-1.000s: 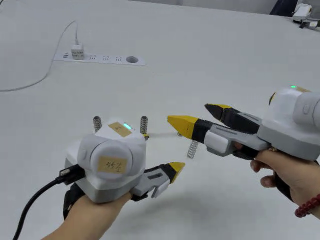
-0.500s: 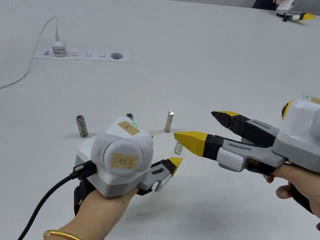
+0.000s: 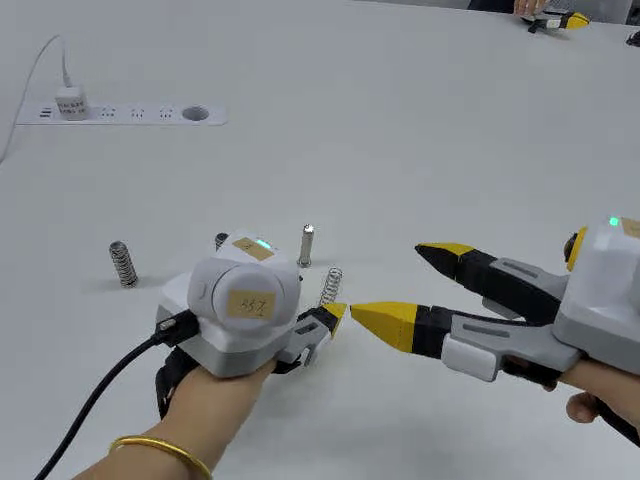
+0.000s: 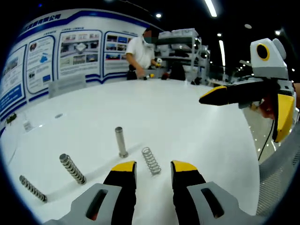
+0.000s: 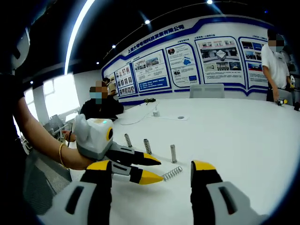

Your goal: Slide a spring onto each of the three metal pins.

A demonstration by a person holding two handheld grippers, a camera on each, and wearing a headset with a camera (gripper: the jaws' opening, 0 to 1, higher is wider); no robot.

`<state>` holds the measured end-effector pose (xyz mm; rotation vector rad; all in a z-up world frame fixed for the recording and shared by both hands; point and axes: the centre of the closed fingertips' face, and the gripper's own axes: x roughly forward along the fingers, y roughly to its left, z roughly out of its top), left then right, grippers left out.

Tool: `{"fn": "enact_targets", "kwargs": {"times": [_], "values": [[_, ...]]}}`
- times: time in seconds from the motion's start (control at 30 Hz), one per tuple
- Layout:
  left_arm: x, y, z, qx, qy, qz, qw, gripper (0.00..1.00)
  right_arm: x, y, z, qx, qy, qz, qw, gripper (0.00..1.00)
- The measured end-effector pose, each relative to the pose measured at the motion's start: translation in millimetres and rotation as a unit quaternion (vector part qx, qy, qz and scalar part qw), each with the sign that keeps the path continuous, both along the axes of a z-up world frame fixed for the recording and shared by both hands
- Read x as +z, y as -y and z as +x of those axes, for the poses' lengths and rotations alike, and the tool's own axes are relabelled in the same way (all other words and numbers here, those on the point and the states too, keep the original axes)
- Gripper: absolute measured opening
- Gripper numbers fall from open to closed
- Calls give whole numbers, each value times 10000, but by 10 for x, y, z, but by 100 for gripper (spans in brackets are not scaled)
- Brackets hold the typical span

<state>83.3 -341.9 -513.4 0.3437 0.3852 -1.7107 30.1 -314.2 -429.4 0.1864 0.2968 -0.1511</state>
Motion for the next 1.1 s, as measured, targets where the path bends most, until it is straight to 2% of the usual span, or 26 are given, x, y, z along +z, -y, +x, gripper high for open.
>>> {"fn": "enact_targets", "kwargs": {"times": [0.03, 0.17, 0.27, 0.43, 0.57, 0.83, 0.93, 1.1], "values": [[-20, 17, -2, -8, 41, 23, 10000, 30, -27, -22, -10, 39, -54, -17, 10000, 70], [-83, 58, -4, 9, 0, 112, 9999, 27, -82, -41, -30, 64, -102, 17, 9999, 68], [-128, 69, -20, -100, 108, 155, 9998, 26, -108, -68, -36, 128, -167, -54, 9998, 68], [-189, 98, -24, -302, 165, 189, 9992, 23, -120, -79, -32, 192, -220, -99, 9995, 68], [-186, 126, -31, -370, 147, 174, 9991, 20, -130, -67, -16, 176, -231, -96, 9995, 67], [-247, 115, 3, -315, 65, 300, 9990, 12, -153, -63, 6, 158, -252, -65, 9995, 67], [-242, 115, 3, -378, 148, 282, 9988, 11, -164, -50, 8, 128, -256, -52, 9996, 67], [-239, 93, -17, -551, 299, 269, 9977, 10, -195, 22, -11, -93, -257, 160, 9995, 66]]}}
